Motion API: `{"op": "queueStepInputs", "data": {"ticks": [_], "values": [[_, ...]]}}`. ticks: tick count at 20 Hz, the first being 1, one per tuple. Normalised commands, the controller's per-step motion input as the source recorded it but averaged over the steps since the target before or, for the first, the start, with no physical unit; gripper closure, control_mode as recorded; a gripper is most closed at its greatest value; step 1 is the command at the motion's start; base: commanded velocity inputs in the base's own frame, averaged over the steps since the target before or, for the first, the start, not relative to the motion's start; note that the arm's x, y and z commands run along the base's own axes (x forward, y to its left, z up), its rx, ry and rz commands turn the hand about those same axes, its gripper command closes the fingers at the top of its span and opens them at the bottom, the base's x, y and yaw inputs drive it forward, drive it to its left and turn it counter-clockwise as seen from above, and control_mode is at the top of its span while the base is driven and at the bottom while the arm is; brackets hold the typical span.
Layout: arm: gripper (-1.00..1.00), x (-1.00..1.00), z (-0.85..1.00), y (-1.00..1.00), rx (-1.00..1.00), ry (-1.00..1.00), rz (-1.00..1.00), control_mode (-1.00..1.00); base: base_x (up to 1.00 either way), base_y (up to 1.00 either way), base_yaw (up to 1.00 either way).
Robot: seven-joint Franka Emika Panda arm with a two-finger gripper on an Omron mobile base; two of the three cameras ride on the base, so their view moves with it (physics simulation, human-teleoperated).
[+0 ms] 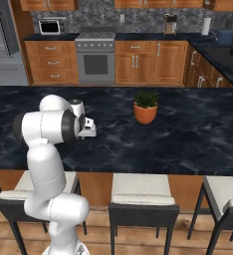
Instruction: Retrieve the butter from the fridge and place it on a plate on the dining table. Then retrieve the butter knife by the fridge and place it near the plate.
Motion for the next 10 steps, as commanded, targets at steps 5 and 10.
{"op": "queueStepInputs", "data": {"ticks": [5,10], "values": [[-1.00,0.00,-0.01,0.00,0.00,0.00,0.00,-1.00,0.00,0.00,0.00],[-1.00,0.00,0.00,0.00,0.00,0.00,0.00,-1.00,0.00,0.00,0.00]]}}
